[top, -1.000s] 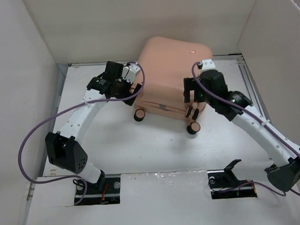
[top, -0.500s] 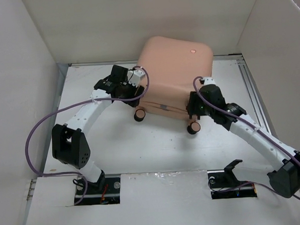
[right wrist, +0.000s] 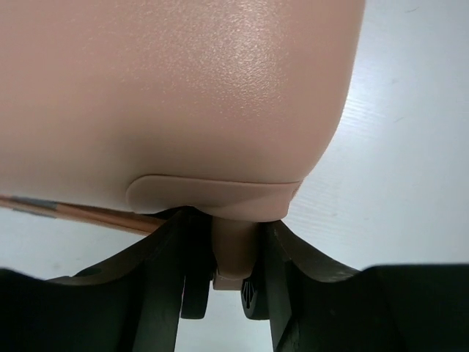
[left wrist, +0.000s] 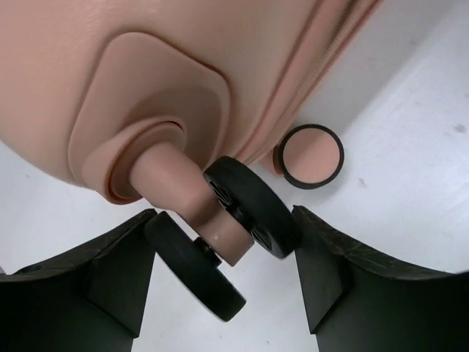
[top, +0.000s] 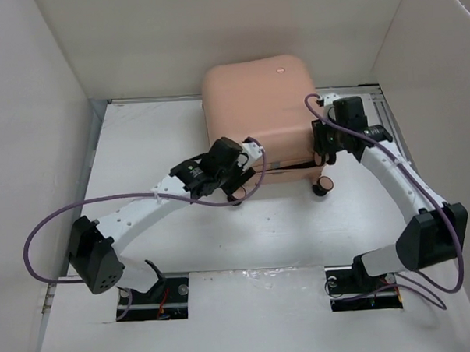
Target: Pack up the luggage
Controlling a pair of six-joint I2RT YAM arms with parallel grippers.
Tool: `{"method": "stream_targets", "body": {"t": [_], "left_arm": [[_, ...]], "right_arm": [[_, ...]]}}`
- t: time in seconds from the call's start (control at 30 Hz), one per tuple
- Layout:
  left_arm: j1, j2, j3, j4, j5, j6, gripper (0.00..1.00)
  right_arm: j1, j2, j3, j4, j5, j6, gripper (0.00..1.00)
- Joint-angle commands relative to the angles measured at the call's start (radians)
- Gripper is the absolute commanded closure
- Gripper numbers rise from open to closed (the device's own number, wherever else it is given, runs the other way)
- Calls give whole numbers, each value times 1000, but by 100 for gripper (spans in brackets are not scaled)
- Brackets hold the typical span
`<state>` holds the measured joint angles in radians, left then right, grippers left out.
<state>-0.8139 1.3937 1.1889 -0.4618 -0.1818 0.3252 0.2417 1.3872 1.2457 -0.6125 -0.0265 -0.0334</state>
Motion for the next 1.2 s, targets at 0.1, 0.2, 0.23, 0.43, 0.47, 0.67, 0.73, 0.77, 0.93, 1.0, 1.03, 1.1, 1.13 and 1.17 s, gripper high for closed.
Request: {"method": "stream_targets", "body": {"t": [0.1,0.2,0.23,0.43,0.47,0.67,0.73,0.77,0.93,1.0,1.03,1.1,1.13,1.17], "left_arm": [[-226,59,110,-153,433,57,100],[-287,137,236,-179,482,57,100],[-300,158,273,-189,501,45,100],[-359,356,619,-297,604,12,73],[-373,370,649,-298,585,12,59],[-384,219,638,-250,457,12,24],[-384,97,571,-213,325,12,18],[-384,61,552,-200,288,23,15],[-43,-90,451,-161,355,-73,14],[161,-182,362,-126,355,-72,20],[201,-205,333,-92,317,-72,23],[303,-231,259,-71,243,-58,34],[344,-242,236,-61,252,-58,45],[393,-242,215,-42,281,-45,51]], "right_arm": [[-80,118,158,119,-234,-286,100],[-103,118,172,135,-234,-322,98],[-104,127,182,151,-246,-345,97],[-73,190,384,131,-285,-359,45],[-73,200,417,81,-274,-350,31],[-23,90,436,-50,18,-174,5],[-4,-37,371,-50,112,-84,0],[5,-80,342,-50,181,-54,0],[197,-310,152,-37,253,174,0],[293,-321,111,-36,311,210,0],[370,-321,88,-36,338,223,0],[410,-295,78,-73,396,251,0],[410,-283,69,-88,405,265,0],[394,-271,69,-101,405,274,0]]}}
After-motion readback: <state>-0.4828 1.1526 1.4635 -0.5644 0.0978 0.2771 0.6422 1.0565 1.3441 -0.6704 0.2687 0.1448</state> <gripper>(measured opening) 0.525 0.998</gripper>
